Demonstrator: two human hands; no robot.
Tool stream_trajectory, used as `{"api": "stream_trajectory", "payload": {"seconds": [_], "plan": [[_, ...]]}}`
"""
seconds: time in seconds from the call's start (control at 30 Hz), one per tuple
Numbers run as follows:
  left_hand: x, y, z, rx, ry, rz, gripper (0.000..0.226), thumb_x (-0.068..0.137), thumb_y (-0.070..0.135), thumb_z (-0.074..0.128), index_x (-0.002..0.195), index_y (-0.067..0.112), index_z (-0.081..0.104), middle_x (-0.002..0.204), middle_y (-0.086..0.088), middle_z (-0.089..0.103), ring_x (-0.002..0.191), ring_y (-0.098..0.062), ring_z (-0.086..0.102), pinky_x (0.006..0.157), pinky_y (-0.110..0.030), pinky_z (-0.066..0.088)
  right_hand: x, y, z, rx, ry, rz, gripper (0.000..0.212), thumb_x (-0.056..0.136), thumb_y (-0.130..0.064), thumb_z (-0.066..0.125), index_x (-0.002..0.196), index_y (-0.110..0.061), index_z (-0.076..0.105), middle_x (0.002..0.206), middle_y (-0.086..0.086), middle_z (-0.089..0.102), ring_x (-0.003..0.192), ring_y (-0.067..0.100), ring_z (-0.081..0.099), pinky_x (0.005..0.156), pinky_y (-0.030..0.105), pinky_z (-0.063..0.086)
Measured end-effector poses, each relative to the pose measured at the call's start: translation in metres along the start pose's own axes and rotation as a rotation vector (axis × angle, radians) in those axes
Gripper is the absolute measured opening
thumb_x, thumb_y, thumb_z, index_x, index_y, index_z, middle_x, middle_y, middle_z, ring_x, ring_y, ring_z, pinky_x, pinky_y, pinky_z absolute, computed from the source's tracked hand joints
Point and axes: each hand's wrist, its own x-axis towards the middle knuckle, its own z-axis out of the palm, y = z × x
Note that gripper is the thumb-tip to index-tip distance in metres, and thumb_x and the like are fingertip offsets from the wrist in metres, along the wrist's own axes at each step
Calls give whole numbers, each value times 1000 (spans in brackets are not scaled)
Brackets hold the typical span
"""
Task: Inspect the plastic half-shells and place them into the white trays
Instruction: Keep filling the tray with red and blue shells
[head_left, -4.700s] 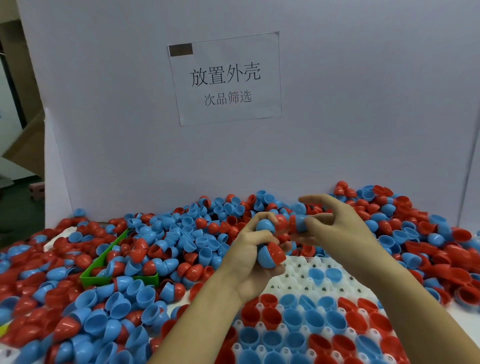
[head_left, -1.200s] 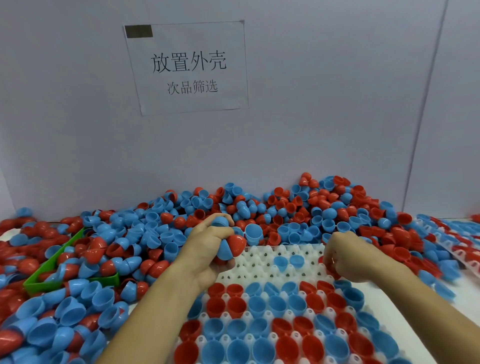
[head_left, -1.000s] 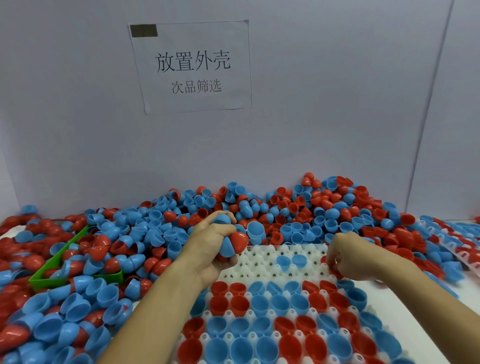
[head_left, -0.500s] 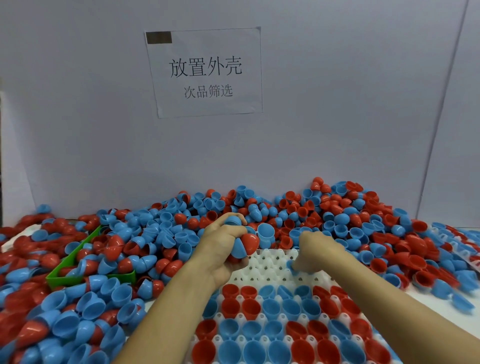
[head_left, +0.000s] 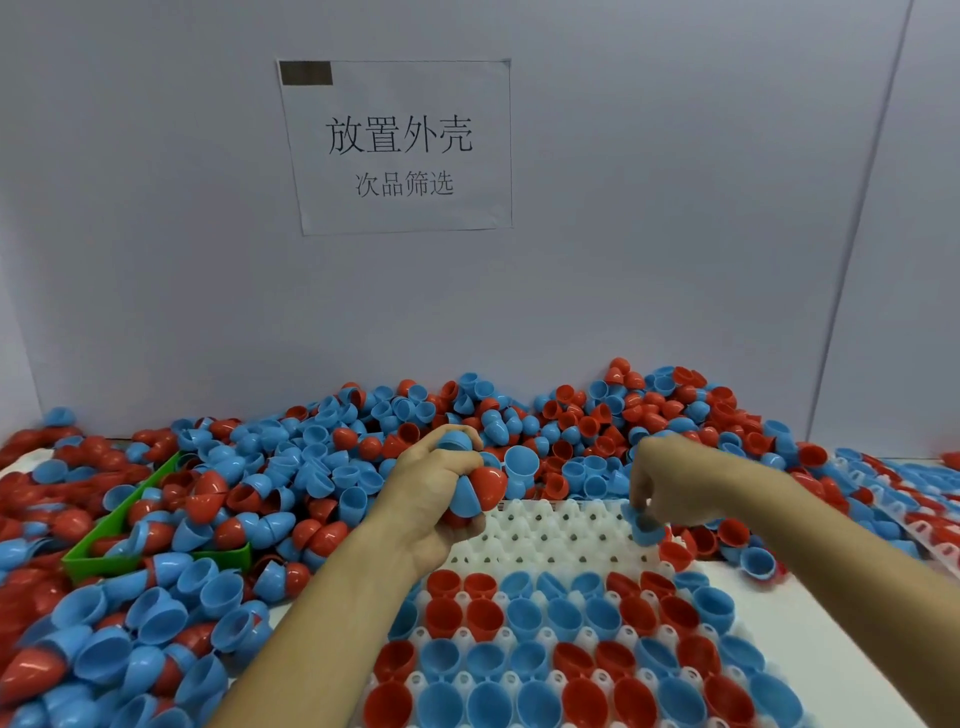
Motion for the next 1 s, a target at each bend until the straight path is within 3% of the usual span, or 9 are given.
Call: {"api": "stream_trajectory", "payload": {"seconds": [0.17,0.27,0.4,0.5,0.63,0.73,0.8,0.83,1.0], "plan": [[-3,-1,3,0,-10,7,36,91,-3,54,71,25,66,85,-8,63,62,-20,59,39,-23,41,1,-8,38,-63,75,46,19,83,-4,64,96,-15,73,93,-2,70,81,16,65,77,36,61],[-4,0,4,1,-24,15,39,91,-4,54,69,26,67,83,-8,63,59,-19,59,39,-24,41,2,-6,36,-44,63,53,20,84,-4,65,97,-16,74,92,-3,70,82,15,65,78,35,61],[-4,1,2,6,-43,23,36,92,-4,53,75,24,67,78,-5,64,54,-15,60,39,-24,41,-4,-5,21,-43,-54,27,33,88,-10,66,118,-25,71,101,-9,62,88,11,62,82,28,58],[-3,1,2,11,-37,30,34,92,-4,54,75,23,66,79,-6,64,49,-12,60,40,-23,41,-11,-18,1,10,227,-14,23,92,-20,66,114,-25,72,115,-4,67,93,14,66,84,34,59],[-3,0,2,25,-15,41,32,92,-3,54,77,24,65,86,-9,62,52,-13,61,40,-23,42,-29,-59,-14,415,525,-142,16,93,-33,64,87,-23,75,79,-10,73,63,6,67,63,22,58],[-3,-2,2,89,-21,83,31,91,-1,54,79,26,64,90,-8,62,63,-17,61,43,-24,44,-39,-85,-11,501,480,-159,34,91,-41,65,70,-16,74,60,0,69,50,14,61,49,22,53],[-2,-3,4,132,-52,123,37,90,-2,56,73,30,65,86,-5,63,66,-19,59,44,-25,45,-41,-93,-8,501,440,-127,37,91,-42,66,69,-13,75,64,6,71,61,25,67,58,37,61],[-2,-3,5,156,-73,140,40,89,-2,56,69,31,65,83,-4,63,65,-19,59,44,-25,45,-40,-93,-7,507,432,-109,38,91,-42,66,68,-13,75,64,8,71,61,27,67,59,36,61],[-4,-3,11,220,-175,209,40,88,-8,55,73,27,64,78,-6,59,60,-17,55,43,-26,45,-38,-88,-11,637,340,-88,40,85,-47,70,60,-16,73,41,-3,49,38,7,38,37,11,31]]}}
